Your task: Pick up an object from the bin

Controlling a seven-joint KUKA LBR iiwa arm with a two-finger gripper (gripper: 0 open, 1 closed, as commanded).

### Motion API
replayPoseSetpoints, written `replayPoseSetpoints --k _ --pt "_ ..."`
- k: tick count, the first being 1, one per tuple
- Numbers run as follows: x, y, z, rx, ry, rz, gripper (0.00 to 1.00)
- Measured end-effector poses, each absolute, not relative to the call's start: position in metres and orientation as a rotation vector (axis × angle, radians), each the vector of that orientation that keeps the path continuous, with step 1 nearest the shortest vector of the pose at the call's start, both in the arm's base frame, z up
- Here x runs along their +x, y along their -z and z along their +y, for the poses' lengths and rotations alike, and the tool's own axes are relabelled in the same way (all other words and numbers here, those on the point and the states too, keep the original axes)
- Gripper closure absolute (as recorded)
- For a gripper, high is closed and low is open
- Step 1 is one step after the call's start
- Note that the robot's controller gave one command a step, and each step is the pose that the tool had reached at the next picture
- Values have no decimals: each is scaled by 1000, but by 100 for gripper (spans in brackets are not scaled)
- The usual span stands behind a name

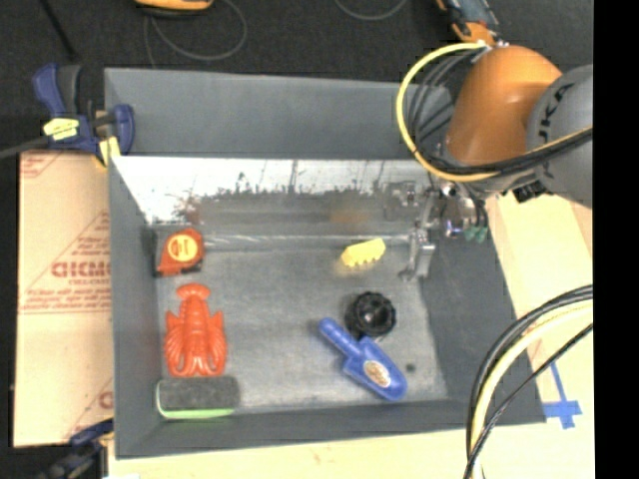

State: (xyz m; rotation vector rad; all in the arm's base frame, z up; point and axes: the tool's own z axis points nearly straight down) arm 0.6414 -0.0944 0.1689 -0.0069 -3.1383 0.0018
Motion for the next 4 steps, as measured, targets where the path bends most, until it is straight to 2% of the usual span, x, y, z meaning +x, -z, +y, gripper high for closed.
replayPoseSetpoints --k 1,2,3,4 --pt "643 -174 -94 -5 -4 -3147 0" --pt "648 -161 -91 72 -5 -3149 0" --pt "649 -118 -71 300 -4 -3134 0" --pt "645 -93 -62 254 3 -3134 0"
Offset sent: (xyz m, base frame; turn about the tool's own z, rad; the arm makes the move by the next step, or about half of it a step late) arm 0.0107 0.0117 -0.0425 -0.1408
